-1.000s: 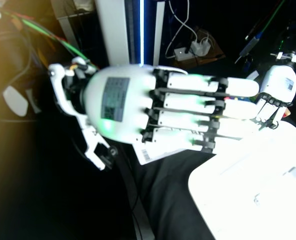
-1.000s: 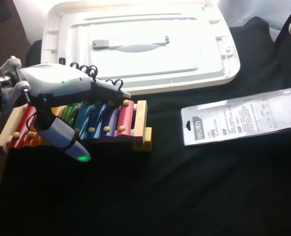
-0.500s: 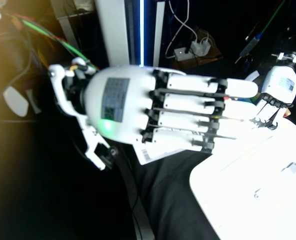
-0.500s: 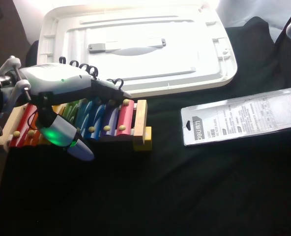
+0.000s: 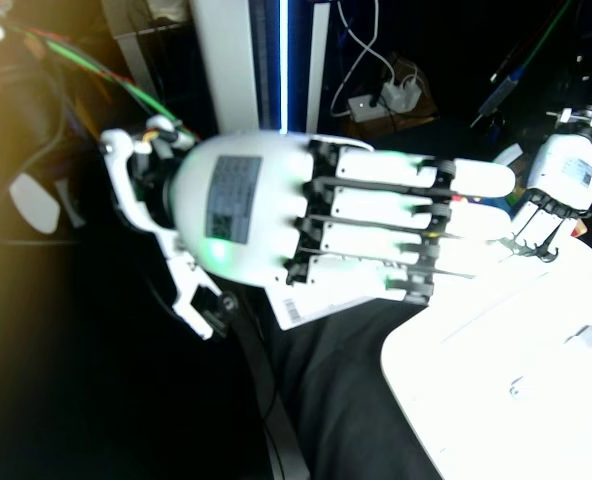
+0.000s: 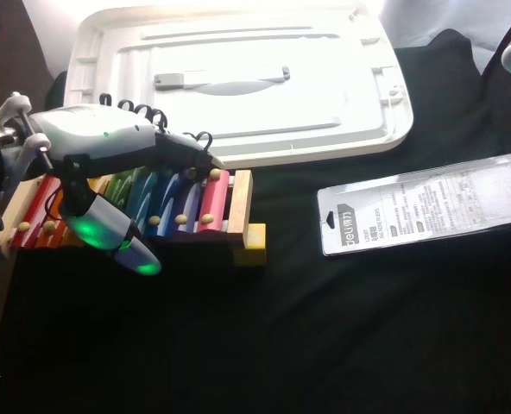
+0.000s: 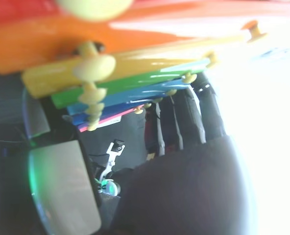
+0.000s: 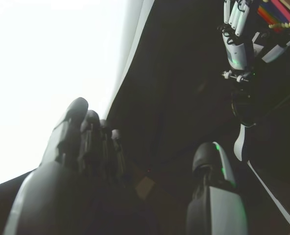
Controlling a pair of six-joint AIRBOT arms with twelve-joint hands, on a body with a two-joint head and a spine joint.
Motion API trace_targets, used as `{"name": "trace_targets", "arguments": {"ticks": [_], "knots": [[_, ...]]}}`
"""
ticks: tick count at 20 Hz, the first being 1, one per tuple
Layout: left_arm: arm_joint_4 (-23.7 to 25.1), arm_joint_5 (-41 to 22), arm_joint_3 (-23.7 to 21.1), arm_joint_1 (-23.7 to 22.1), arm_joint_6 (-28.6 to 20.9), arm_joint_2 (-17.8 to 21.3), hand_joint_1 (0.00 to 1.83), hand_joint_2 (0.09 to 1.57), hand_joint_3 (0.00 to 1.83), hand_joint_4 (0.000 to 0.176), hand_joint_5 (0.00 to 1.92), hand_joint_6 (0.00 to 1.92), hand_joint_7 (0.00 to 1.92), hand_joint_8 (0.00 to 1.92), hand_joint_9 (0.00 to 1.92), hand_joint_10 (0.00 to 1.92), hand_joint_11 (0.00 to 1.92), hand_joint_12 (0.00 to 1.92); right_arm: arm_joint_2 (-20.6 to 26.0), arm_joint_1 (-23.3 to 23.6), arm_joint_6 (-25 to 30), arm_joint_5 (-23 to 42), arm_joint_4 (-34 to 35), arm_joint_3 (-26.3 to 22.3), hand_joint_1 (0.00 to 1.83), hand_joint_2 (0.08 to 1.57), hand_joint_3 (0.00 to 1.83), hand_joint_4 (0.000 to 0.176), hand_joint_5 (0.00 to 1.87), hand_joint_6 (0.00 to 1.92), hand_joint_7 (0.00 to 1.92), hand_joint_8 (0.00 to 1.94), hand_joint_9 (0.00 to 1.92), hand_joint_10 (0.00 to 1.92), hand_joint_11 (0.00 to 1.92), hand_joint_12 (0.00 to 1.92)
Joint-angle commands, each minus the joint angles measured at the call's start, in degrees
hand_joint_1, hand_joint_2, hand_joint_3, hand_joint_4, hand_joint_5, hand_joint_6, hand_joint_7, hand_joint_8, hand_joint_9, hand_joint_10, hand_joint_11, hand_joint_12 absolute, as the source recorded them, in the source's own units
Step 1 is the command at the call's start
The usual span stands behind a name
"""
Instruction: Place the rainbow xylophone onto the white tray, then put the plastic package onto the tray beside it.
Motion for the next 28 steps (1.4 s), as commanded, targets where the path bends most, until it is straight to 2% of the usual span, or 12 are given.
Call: {"name": "trace_targets", "arguments": {"ticks": [1, 4, 5, 6, 9, 16, 21, 22, 23, 24, 25, 28], "knots": [[-2.0, -0.4, 0.6, 0.0, 0.8, -0.2, 1.1, 1.1, 0.0, 0.046, 0.53, 0.53, 0.55, 0.81, 0.59, 0.98, 0.46, 1.28, 0.0, 0.9, 0.4, 6.4, 2.9, 0.1, 0.83, 1.01, 0.0, 0.0, 0.13, 0.0, 0.12, 0.0, 0.15, 0.01, 0.0, 0.5], [-4.0, -1.3, 0.7, -0.2, 1.8, 0.0, 1.14, 1.08, 0.0, 0.063, 0.47, 0.55, 0.5, 0.82, 0.55, 1.07, 0.46, 1.4, 0.0, 0.9, 0.4, 6.4, 2.9, 0.1, 0.83, 1.02, 0.0, 0.0, 0.14, 0.0, 0.12, 0.0, 0.14, 0.0, 0.0, 0.48], [-5.0, -2.4, 0.7, -0.2, 1.8, 0.2, 1.12, 1.07, 0.0, 0.081, 0.46, 0.58, 0.52, 0.82, 0.55, 1.05, 0.45, 1.37, 0.0, 0.9, 0.4, 6.4, 2.9, 0.1, 0.84, 1.02, 0.0, 0.0, 0.15, 0.0, 0.13, 0.0, 0.15, 0.0, 0.0, 0.49], [-5.9, -3.7, 0.4, -0.1, 1.8, 0.6, 1.13, 1.07, 0.0, 0.076, 0.42, 0.66, 0.52, 0.82, 0.54, 1.03, 0.42, 1.37, 0.0, 0.9, 0.4, 6.4, 2.9, 0.1, 0.86, 1.03, 0.0, 0.0, 0.15, 0.0, 0.13, 0.0, 0.15, 0.0, 0.0, 0.5], [-7.6, -6.8, -0.3, -0.1, 1.8, 1.5, 1.23, 1.03, 0.0, 0.001, 0.42, 0.8, 0.5, 0.9, 0.52, 1.15, 0.43, 1.42, 0.0, 0.9, 0.4, 6.4, 3.0, 0.1, 0.83, 1.01, 0.0, 0.0, 0.15, 0.0, 0.13, 0.0, 0.15, 0.0, 0.0, 0.51], [-11.4, -14.7, -3.1, -0.2, 2.7, 5.1, 1.05, 1.06, 0.0, 0.0, 0.51, 0.44, 0.59, 0.61, 0.53, 1.04, 0.38, 1.45, -0.1, 0.9, 0.4, 6.5, 3.0, 0.1, 0.83, 1.0, 0.0, 0.0, 0.16, 0.0, 0.13, 0.0, 0.16, 0.0, 0.0, 0.51], [-13.3, -16.4, -3.0, -1.6, 4.1, 5.5, 1.06, 1.04, 0.0, 0.0, 0.57, 0.33, 0.54, 0.67, 0.49, 0.96, 0.36, 1.3, -0.1, 0.9, 0.4, 6.6, 3.0, 0.1, 0.85, 0.99, 0.0, 0.0, 0.15, 0.0, 0.14, 0.0, 0.16, 0.0, 0.0, 0.47], [-13.7, -16.7, -3.0, -1.9, 4.4, 5.6, 1.05, 1.03, 0.0, 0.012, 0.59, 0.33, 0.53, 0.72, 0.49, 0.98, 0.34, 1.34, -0.1, 0.9, 0.4, 6.6, 3.0, 0.1, 0.86, 1.0, 0.0, 0.0, 0.16, 0.0, 0.14, 0.0, 0.16, 0.0, 0.0, 0.47], [-14.0, -16.9, -3.0, -2.3, 4.8, 5.8, 1.02, 1.04, 0.0, 0.011, 0.58, 0.36, 0.5, 0.82, 0.48, 1.04, 0.34, 1.4, -0.1, 0.9, 0.4, 6.6, 3.0, 0.1, 0.83, 1.02, 0.0, 0.0, 0.16, 0.0, 0.14, 0.0, 0.17, 0.0, 0.0, 0.53], [-14.2, -16.9, -2.7, -3.2, 5.0, 5.9, 1.23, 1.0, 0.0, 0.0, 0.56, 0.56, 0.51, 0.97, 0.54, 1.27, 0.5, 1.57, -0.1, 0.9, 0.4, 6.6, 3.0, 0.1, 0.84, 1.01, 0.0, 0.0, 0.16, 0.0, 0.14, 0.0, 0.17, 0.0, 0.0, 0.55], [-14.2, -16.7, -2.4, -3.9, 5.0, 5.9, 1.23, 1.0, 0.0, 0.0, 0.56, 0.56, 0.51, 0.97, 0.54, 1.27, 0.5, 1.57, -0.1, 0.9, 0.4, 6.6, 3.0, 0.1, 0.84, 1.01, 0.0, 0.0, 0.16, 0.0, 0.14, 0.0, 0.17, 0.0, 0.0, 0.55], [-12.6, -13.6, -0.5, -8.8, 5.2, 5.5, 1.32, 0.98, 0.0, 0.0, 0.41, 0.96, 0.51, 1.15, 0.6, 1.48, 0.57, 1.74, -0.2, 1.0, 0.3, 6.6, 3.0, 0.2, 0.82, 1.01, 0.0, 0.0, 0.16, 0.0, 0.14, 0.0, 0.19, 0.01, 0.0, 0.57]]}}
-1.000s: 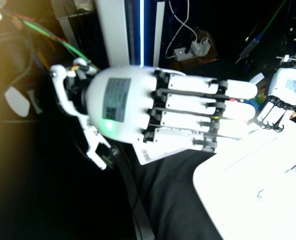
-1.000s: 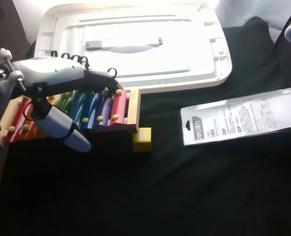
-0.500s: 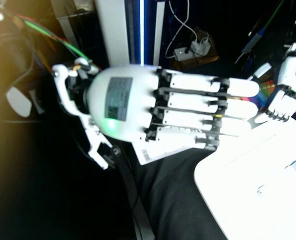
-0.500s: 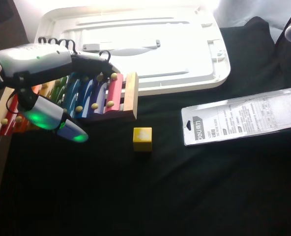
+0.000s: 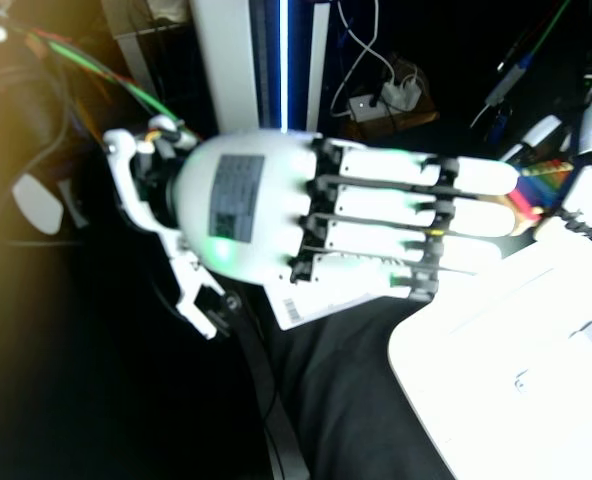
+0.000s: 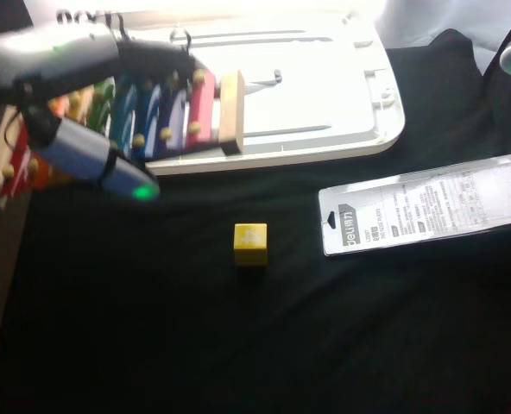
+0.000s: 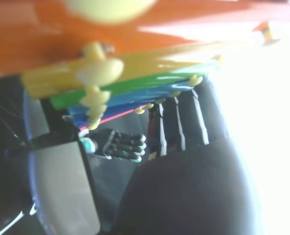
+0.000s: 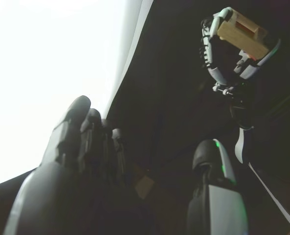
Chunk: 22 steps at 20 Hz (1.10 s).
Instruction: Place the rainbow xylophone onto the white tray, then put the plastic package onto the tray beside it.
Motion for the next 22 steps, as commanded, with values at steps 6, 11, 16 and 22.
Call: {"name": "trace_targets", "arguments": {"ticks": [6, 11, 16, 22], "knots": [[0.7, 1.2, 4.6, -8.9, 0.8, -3.0, 1.22, 1.0, 0.0, 0.0, 0.46, 0.86, 0.6, 1.08, 0.69, 1.4, 0.64, 1.68, -0.4, 1.3, 0.3, 6.4, 2.9, 0.2, 0.84, 1.0, 0.0, 0.0, 0.15, 0.0, 0.15, 0.0, 0.19, 0.0, 0.0, 0.57], [1.5, 6.3, 10.3, -12.7, 1.6, -8.4, 1.32, 1.16, 0.0, 0.0, 0.49, 0.78, 0.82, 1.24, 0.68, 1.25, 0.6, 1.61, -0.9, 1.9, 0.3, 6.5, 2.6, 0.4, 0.91, 1.05, 0.02, 0.0, 0.16, 0.0, 0.17, 0.0, 0.21, 0.01, 0.0, 0.63], [0.6, 10.4, 17.7, -13.3, 1.6, -15.1, 1.3, 1.15, 0.0, 0.025, 0.53, 0.86, 0.79, 1.22, 0.71, 1.27, 0.67, 1.5, -1.7, 2.7, 0.3, 6.6, 2.0, 0.7, 0.98, 1.05, 0.02, 0.0, 0.18, 0.01, 0.19, 0.0, 0.23, 0.01, 0.0, 0.64], [-5.4, 14.3, 25.9, -12.1, 5.6, -21.2, 1.34, 1.14, 0.0, 0.0, 0.59, 0.76, 0.89, 1.18, 0.75, 1.29, 0.72, 1.54, -2.7, 4.1, 0.3, 7.0, 0.7, 1.1, 1.02, 1.1, 0.05, 0.0, 0.18, 0.0, 0.18, 0.0, 0.21, 0.0, 0.0, 0.63]]}}
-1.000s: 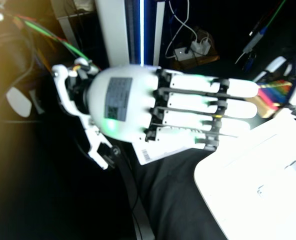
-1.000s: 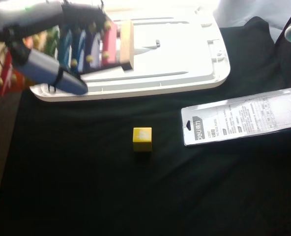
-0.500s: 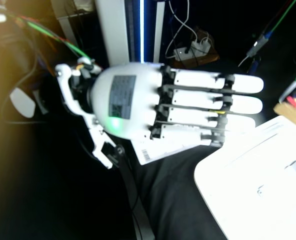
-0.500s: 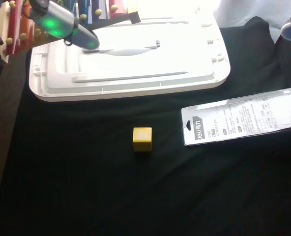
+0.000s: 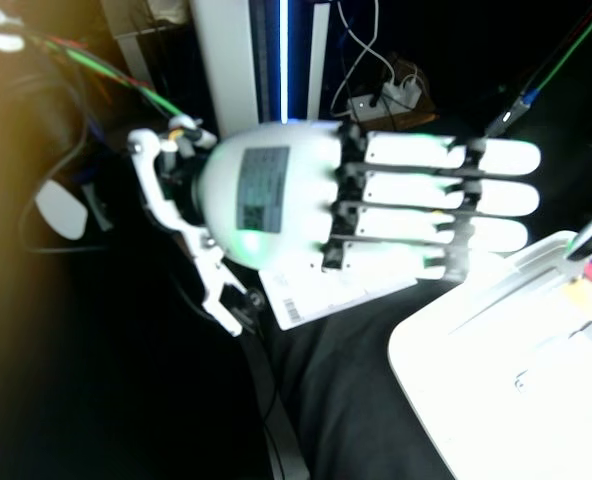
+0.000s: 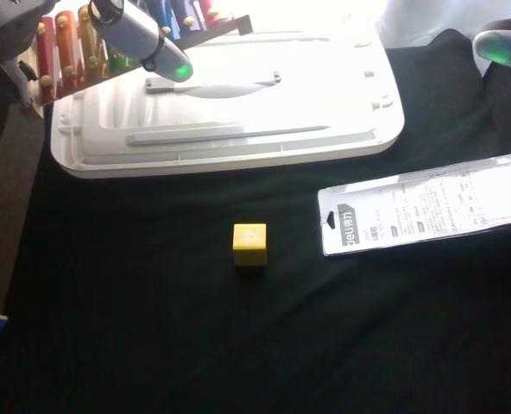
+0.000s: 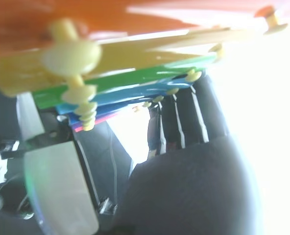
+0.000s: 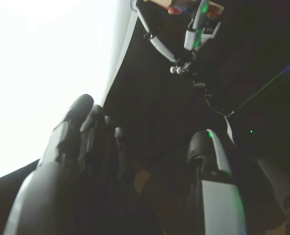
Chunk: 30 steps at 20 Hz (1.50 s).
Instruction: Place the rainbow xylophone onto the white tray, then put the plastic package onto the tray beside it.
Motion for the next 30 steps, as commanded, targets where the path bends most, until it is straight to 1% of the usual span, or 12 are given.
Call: {"name": "trace_targets", "arguments": {"ticks": [1, 3, 7, 8, 11, 12, 15, 16, 18, 21, 25, 30], "knots": [[-1.1, -5.0, 0.7, -0.3, 0.0, -0.3, 1.34, 1.15, 0.0, 0.0, 0.59, 0.75, 0.86, 1.22, 0.7, 1.27, 0.67, 1.53, -0.3, 1.0, 0.3, 6.0, 2.7, 0.2, 0.97, 1.09, 0.04, 0.0, 0.18, 0.0, 0.18, 0.0, 0.21, 0.0, 0.0, 0.63], [-1.9, -3.8, 3.7, 0.4, 0.0, -2.6, 1.34, 1.15, 0.0, 0.0, 0.58, 0.73, 0.86, 1.21, 0.65, 1.23, 0.56, 1.55, -0.9, 1.7, 0.4, 6.1, 2.0, 0.5, 0.96, 1.09, 0.04, 0.0, 0.18, 0.0, 0.17, 0.0, 0.22, 0.01, 0.0, 0.69], [-3.6, -1.9, 7.8, 2.4, 0.0, -5.8, 1.26, 1.03, 0.0, 0.0, 0.62, 0.65, 0.61, 0.77, 0.6, 1.05, 0.51, 1.46, -1.8, 2.9, 0.4, 6.1, 0.5, 0.9, 0.97, 1.07, 0.03, 0.0, 0.18, 0.0, 0.19, 0.0, 0.25, 0.01, 0.0, 0.71], [-4.0, -1.5, 8.7, 2.7, 0.0, -6.3, 1.18, 1.18, 0.01, 0.015, 0.71, 1.19, 0.77, 1.18, 0.64, 1.06, 0.56, 1.49, -2.0, 3.3, 0.4, 6.1, 0.1, 1.0, 0.98, 1.08, 0.04, 0.0, 0.17, 0.0, 0.19, 0.0, 0.25, 0.01, 0.0, 0.77], [-6.3, -0.8, 11.4, 3.4, 0.0, -7.7, 1.32, 1.19, 0.0, 0.0, 0.54, 0.75, 0.79, 1.31, 0.58, 1.1, 0.48, 1.56, -2.9, 4.0, 0.6, 6.1, -0.8, 1.4, 0.96, 1.09, 0.04, 0.0, 0.16, 0.0, 0.21, 0.0, 0.28, 0.01, 0.0, 0.8], [-6.8, -0.7, 11.9, 3.6, 0.0, -8.0, 1.18, 1.24, 0.0, 0.0, 0.63, 1.29, 0.79, 1.33, 0.62, 1.09, 0.59, 1.47, -3.1, 4.0, 0.8, 6.1, -0.9, 1.6, 0.98, 1.09, 0.04, 0.0, 0.17, 0.01, 0.22, 0.01, 0.29, 0.02, 0.0, 0.79], [-7.1, 0.5, 13.3, 3.9, 0.0, -9.0, 1.33, 1.19, 0.0, 0.0, 0.53, 0.7, 0.8, 1.3, 0.64, 0.93, 0.59, 1.29, -3.3, 4.0, 1.0, 6.1, -1.1, 1.7, 1.01, 1.06, 0.03, 0.0, 0.19, 0.01, 0.23, 0.01, 0.3, 0.01, 0.0, 0.75], [-7.1, 1.3, 13.7, 3.9, 0.0, -9.3, 1.32, 1.19, 0.0, 0.0, 0.55, 0.65, 0.79, 1.31, 0.64, 0.91, 0.54, 1.27, -3.4, 4.0, 1.0, 6.1, -1.1, 1.7, 1.03, 1.05, 0.02, 0.0, 0.18, 0.01, 0.23, 0.01, 0.31, 0.01, 0.0, 0.74], [-7.0, 2.8, 14.6, 3.9, 0.0, -9.8, 1.21, 1.09, 0.0, 0.0, 0.55, 0.61, 0.63, 0.72, 0.61, 0.9, 0.42, 1.32, -3.6, 4.1, 1.0, 6.1, -1.2, 1.7, 1.03, 1.05, 0.02, 0.0, 0.19, 0.01, 0.23, 0.0, 0.32, 0.01, 0.0, 0.77], [-7.0, 3.8, 15.2, 3.9, 0.0, -10.0, 1.17, 1.07, 0.0, 0.0, 0.57, 0.54, 0.69, 0.59, 0.63, 0.86, 0.39, 1.29, -3.8, 4.2, 1.1, 6.1, -1.3, 1.8, 1.03, 1.06, 0.03, 0.0, 0.19, 0.0, 0.22, 0.0, 0.32, 0.01, 0.0, 0.81], [-7.0, 4.5, 15.4, 4.0, 0.0, -10.2, 1.14, 1.0, 0.0, 0.0, 0.63, 0.09, 0.8, 0.11, 0.77, 0.34, 0.38, 1.07, -4.0, 4.5, 1.5, 6.1, -1.6, 1.9, 1.03, 1.03, 0.02, 0.0, 0.18, 0.0, 0.2, 0.0, 0.3, 0.0, 0.0, 0.86], [-6.9, 4.9, 15.7, 4.5, 0.0, -10.6, 1.16, 0.94, 0.0, 0.0, 0.57, 0.0, 0.73, 0.0, 0.84, 0.02, 0.4, 0.88, -4.1, 5.1, 1.6, 6.1, -2.1, 1.9, 1.02, 1.04, 0.02, 0.0, 0.18, 0.0, 0.2, 0.0, 0.33, 0.0, 0.0, 0.89]]}}
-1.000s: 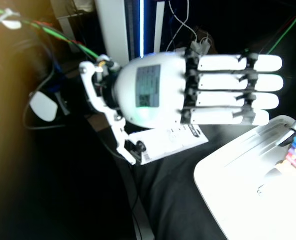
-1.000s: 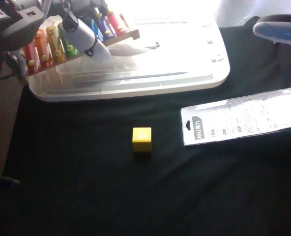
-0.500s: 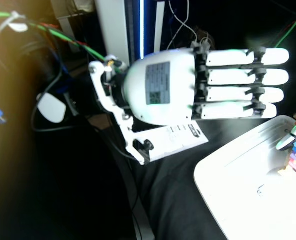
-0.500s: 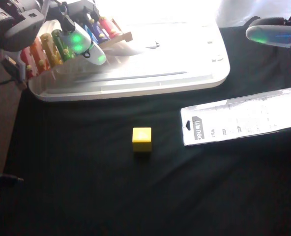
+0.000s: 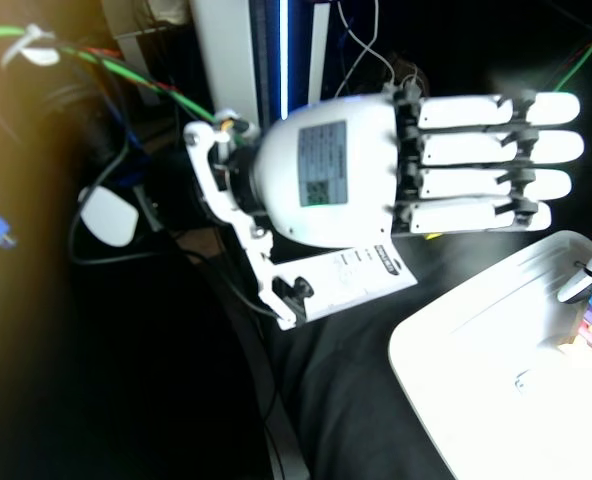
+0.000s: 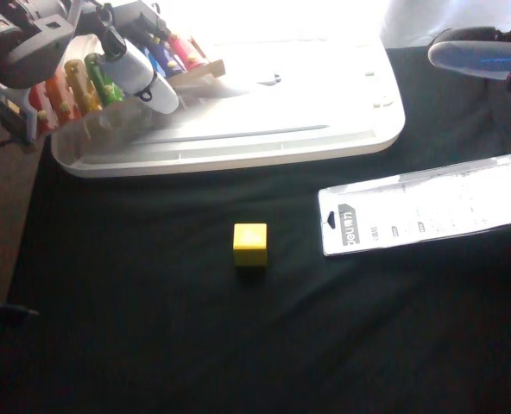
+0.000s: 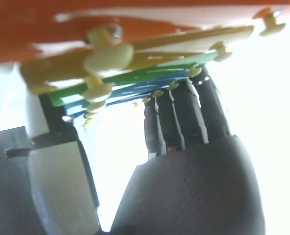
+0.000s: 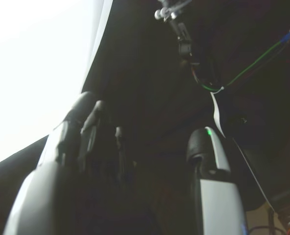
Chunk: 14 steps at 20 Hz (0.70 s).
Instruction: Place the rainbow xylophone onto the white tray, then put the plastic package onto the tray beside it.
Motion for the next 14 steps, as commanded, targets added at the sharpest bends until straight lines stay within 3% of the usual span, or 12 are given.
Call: {"name": "trace_targets", "arguments": {"ticks": [1, 4, 11, 12, 13, 14], "knots": [[-0.5, -4.3, 0.2, 0.0, -0.5, -0.3, 1.17, 0.93, 0.0, 0.0, 0.55, 0.0, 0.73, 0.0, 0.83, 0.01, 0.4, 0.86, -0.3, 1.1, 0.4, 5.9, 3.2, 0.2, 1.02, 1.04, 0.02, 0.0, 0.18, 0.0, 0.2, 0.0, 0.32, 0.0, 0.0, 0.86], [-0.5, -4.4, 0.2, 0.2, -0.5, -0.6, 1.19, 0.91, 0.0, 0.0, 0.44, 0.0, 0.59, 0.0, 0.69, 0.0, 0.42, 0.6, -0.4, 1.1, 0.5, 5.9, 3.1, 0.2, 1.03, 1.04, 0.01, 0.0, 0.17, 0.0, 0.21, 0.01, 0.33, 0.01, 0.0, 0.88], [-0.6, -6.0, -0.9, 0.7, -0.5, -0.8, 1.06, 0.81, 0.0, 0.0, 0.27, 0.0, 0.31, 0.0, 0.31, 0.0, 0.12, 0.43, -0.5, 1.1, 0.5, 5.9, 3.1, 0.2, 1.02, 1.01, 0.0, 0.0, 0.17, 0.01, 0.23, 0.01, 0.35, 0.01, 0.02, 0.88], [-0.6, -6.9, -1.6, 0.9, -0.6, -0.8, 1.04, 0.78, 0.0, 0.075, 0.22, 0.0, 0.24, 0.0, 0.24, 0.0, 0.08, 0.41, -0.5, 1.1, 0.5, 5.9, 3.1, 0.2, 1.02, 0.99, 0.0, 0.0, 0.18, 0.01, 0.24, 0.0, 0.36, 0.0, 0.05, 0.85], [-0.6, -6.9, -1.6, 0.9, -0.6, -0.8, 1.04, 0.78, 0.0, 0.075, 0.22, 0.0, 0.24, 0.0, 0.24, 0.0, 0.08, 0.41, -0.5, 1.1, 0.5, 5.9, 3.1, 0.2, 1.02, 0.99, 0.0, 0.0, 0.18, 0.01, 0.24, 0.0, 0.36, 0.0, 0.05, 0.85], [-0.6, -7.3, -2.0, 0.9, -0.6, -0.8, 1.03, 0.76, 0.0, 0.063, 0.18, 0.0, 0.19, 0.0, 0.21, 0.0, 0.03, 0.44, -0.5, 1.1, 0.5, 5.9, 3.1, 0.2, 1.04, 0.98, 0.0, 0.0, 0.19, 0.0, 0.25, 0.0, 0.36, 0.0, 0.07, 0.81]]}}
